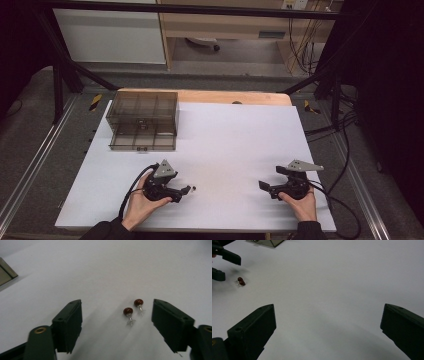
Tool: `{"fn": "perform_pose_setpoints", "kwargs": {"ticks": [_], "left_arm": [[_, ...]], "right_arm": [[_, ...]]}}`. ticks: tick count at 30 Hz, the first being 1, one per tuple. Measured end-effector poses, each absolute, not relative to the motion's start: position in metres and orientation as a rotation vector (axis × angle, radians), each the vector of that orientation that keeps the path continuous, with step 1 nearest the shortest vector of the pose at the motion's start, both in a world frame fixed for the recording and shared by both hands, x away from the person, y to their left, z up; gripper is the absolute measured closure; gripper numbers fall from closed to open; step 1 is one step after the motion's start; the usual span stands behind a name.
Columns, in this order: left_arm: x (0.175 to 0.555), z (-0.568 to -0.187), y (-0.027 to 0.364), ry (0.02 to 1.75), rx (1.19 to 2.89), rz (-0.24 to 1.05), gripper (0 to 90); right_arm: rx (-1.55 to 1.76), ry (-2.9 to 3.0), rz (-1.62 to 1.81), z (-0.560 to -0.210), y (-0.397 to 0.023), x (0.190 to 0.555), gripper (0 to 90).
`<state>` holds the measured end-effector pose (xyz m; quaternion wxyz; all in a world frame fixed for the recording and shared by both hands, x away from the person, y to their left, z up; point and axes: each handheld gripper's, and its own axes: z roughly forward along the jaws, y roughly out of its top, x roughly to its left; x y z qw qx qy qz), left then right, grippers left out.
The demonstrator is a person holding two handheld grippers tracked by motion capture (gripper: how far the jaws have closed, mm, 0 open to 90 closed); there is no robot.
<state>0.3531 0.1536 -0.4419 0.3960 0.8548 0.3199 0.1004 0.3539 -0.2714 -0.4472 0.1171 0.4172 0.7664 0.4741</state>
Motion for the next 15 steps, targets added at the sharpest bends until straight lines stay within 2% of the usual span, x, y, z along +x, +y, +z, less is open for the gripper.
{"fn": "perform_pose_setpoints", "kwargs": {"ticks": [6,15], "left_arm": [[0.351,-0.445,0.149,0.823,2.18,0.257,44.4],[0.347,-0.447,0.142,0.82,2.213,0.255,61.6]], "right_arm": [[1.222,2.246,1.388,-0.447,-0.272,0.354,0.6],[1.224,2.245,1.387,-0.447,-0.272,0.354,0.6]]}}
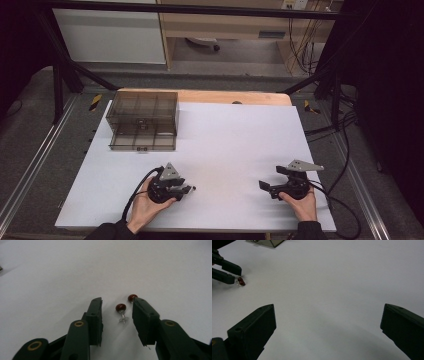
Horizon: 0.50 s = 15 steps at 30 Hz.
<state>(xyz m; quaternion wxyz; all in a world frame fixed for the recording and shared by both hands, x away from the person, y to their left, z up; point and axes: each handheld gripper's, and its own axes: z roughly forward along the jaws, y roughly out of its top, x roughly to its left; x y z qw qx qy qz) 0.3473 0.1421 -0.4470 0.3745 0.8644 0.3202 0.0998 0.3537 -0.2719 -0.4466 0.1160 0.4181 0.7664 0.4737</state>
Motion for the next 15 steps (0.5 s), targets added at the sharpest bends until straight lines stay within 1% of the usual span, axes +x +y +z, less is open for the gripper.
{"fn": "perform_pose_setpoints", "kwargs": {"ticks": [5,15], "left_arm": [[0.3461,-0.4475,0.1396,0.811,2.219,0.26,68.9],[0.3473,-0.4502,0.1392,0.823,2.222,0.256,79.6]], "right_arm": [[1.224,2.244,1.387,-0.4466,-0.2719,0.3537,0.7],[1.225,2.247,1.384,-0.4467,-0.272,0.3538,0.7]]}}
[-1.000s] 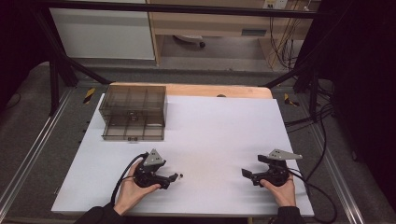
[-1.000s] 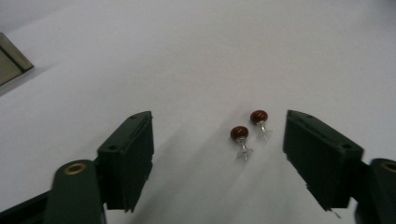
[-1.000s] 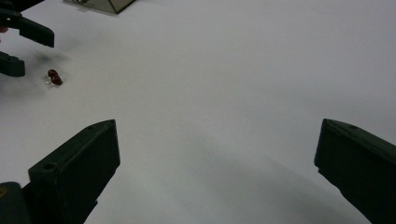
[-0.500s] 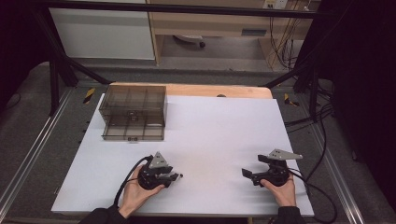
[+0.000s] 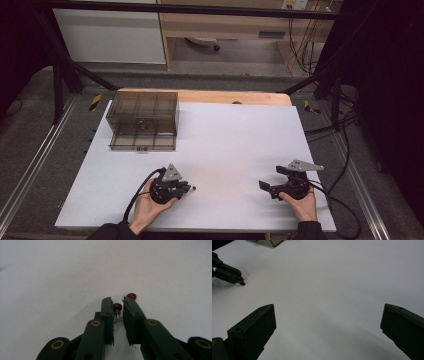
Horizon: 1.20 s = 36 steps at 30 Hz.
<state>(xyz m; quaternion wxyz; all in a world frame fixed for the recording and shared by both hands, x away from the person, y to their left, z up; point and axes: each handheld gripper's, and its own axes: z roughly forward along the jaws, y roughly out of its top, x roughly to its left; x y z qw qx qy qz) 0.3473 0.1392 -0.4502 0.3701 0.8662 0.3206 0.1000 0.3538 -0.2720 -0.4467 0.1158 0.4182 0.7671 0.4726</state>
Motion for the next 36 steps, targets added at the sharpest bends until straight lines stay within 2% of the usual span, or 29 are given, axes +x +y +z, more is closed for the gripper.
{"fn": "perform_pose_setpoints", "kwargs": {"ticks": [17,36], "left_arm": [[0.348,-0.449,0.141,0.824,2.213,0.237,82.4],[0.351,-0.435,0.169,0.862,2.171,0.255,82.4]], "right_arm": [[1.228,2.25,1.386,-0.447,-0.272,0.354,0.7],[1.231,2.25,1.378,-0.448,-0.272,0.354,0.7]]}}
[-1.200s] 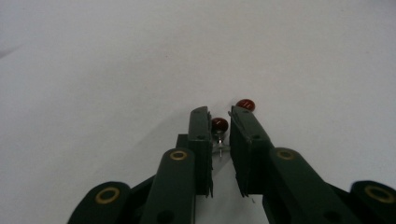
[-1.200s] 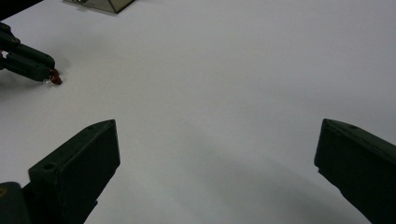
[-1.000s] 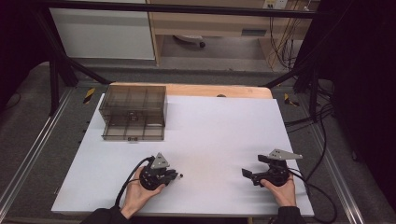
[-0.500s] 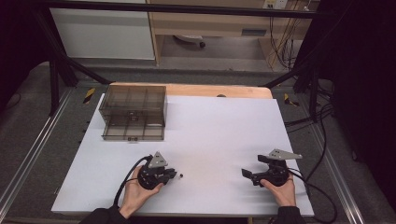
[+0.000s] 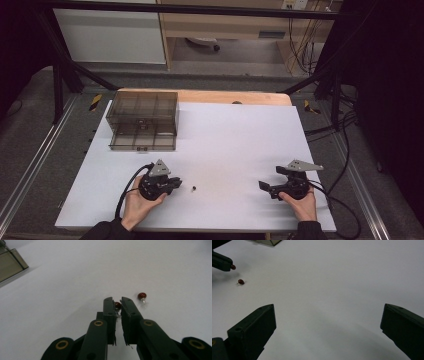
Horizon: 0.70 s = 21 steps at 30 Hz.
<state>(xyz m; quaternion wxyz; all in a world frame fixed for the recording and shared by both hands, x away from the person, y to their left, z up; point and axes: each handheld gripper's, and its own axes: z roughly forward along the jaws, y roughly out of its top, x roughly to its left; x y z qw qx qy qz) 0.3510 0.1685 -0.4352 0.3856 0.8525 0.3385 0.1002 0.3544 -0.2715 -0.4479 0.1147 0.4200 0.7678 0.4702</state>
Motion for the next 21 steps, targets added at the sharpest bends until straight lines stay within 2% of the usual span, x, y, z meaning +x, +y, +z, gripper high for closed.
{"fn": "perform_pose_setpoints", "kwargs": {"ticks": [21], "left_arm": [[0.359,-0.426,0.205,0.938,2.122,0.276,82.4]], "right_arm": [[1.232,2.255,1.374,-0.449,-0.272,0.354,0.7]]}}
